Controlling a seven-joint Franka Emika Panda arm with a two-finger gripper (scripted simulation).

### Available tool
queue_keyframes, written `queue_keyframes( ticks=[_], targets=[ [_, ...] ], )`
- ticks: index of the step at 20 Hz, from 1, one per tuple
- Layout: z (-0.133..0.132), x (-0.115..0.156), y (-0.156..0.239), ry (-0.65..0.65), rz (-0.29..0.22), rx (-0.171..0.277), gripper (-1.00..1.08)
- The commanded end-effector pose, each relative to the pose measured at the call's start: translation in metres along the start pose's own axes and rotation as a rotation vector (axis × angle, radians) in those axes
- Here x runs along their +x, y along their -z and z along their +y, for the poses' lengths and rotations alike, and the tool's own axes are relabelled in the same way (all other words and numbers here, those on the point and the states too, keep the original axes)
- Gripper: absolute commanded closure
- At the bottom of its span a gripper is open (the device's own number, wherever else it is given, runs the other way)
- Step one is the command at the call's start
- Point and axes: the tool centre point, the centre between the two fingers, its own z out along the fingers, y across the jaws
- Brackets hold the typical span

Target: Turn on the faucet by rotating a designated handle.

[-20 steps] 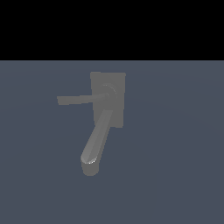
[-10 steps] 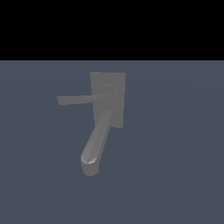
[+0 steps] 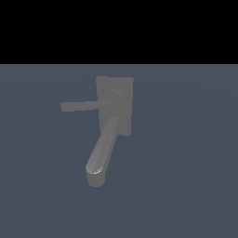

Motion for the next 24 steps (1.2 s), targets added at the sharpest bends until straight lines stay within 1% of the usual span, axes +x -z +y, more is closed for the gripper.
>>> queue_keyframes(
  ticks=[1,4,7,12,18,21,24],
  targets=[
    [-0.003,0.015,0.016,0.033,0.062,-0.096,1.08],
    [-0.011,0.033,0.035,0.081,0.135,-0.203,1.08],
    [-0.025,0.050,0.054,0.139,0.208,-0.304,1.08],
    [-0.061,0.077,0.082,0.257,0.327,-0.458,1.08],
    [-0.123,0.102,0.105,0.433,0.463,-0.612,1.08],
    [-0.161,0.110,0.111,0.535,0.527,-0.675,1.08],
    [-0.202,0.115,0.112,0.645,0.587,-0.727,1.08]
  ],
)
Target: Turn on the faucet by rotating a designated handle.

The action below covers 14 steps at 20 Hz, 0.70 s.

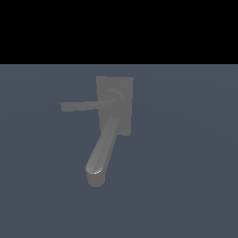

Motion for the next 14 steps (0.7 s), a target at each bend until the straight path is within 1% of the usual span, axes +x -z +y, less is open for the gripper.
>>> queue_keyframes(
  ticks=[1,4,7,10,14],
  targets=[
    [-0.022,0.026,0.013,0.083,0.071,-0.036,1.08],
    [-0.054,0.053,0.029,0.187,0.155,-0.067,1.08],
    [-0.092,0.077,0.045,0.293,0.240,-0.086,1.08],
    [-0.135,0.096,0.061,0.403,0.325,-0.094,1.08],
    [-0.200,0.113,0.083,0.554,0.437,-0.087,1.08]
  ],
)
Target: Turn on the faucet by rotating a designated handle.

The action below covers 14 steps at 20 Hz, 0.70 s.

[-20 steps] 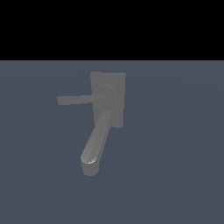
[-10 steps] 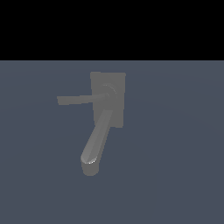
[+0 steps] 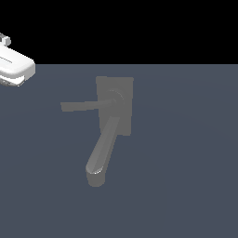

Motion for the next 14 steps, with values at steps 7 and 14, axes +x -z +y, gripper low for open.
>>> queue_keyframes(
  ticks=[7,14],
  targets=[
    [-0.110,0.088,0.037,0.283,0.248,0.053,1.08],
    [-0.178,0.119,0.065,0.426,0.379,0.107,1.08]
  ],
)
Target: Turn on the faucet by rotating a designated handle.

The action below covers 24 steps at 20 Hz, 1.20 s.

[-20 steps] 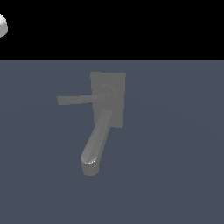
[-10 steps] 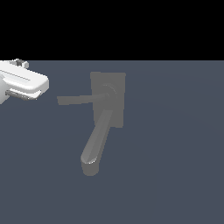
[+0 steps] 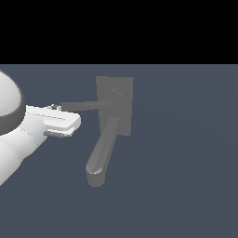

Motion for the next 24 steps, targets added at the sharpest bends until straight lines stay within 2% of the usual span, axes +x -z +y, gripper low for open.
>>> queue_keyframes(
  ticks=[1,8,14,24],
  targets=[
    [-0.015,0.017,0.003,0.040,0.040,0.016,1.08],
    [-0.037,0.038,0.007,0.091,0.092,0.040,1.08],
    [-0.037,0.038,0.007,0.093,0.092,0.041,1.08],
    [-0.054,0.031,-0.006,0.124,0.071,0.056,1.08]
  ],
)
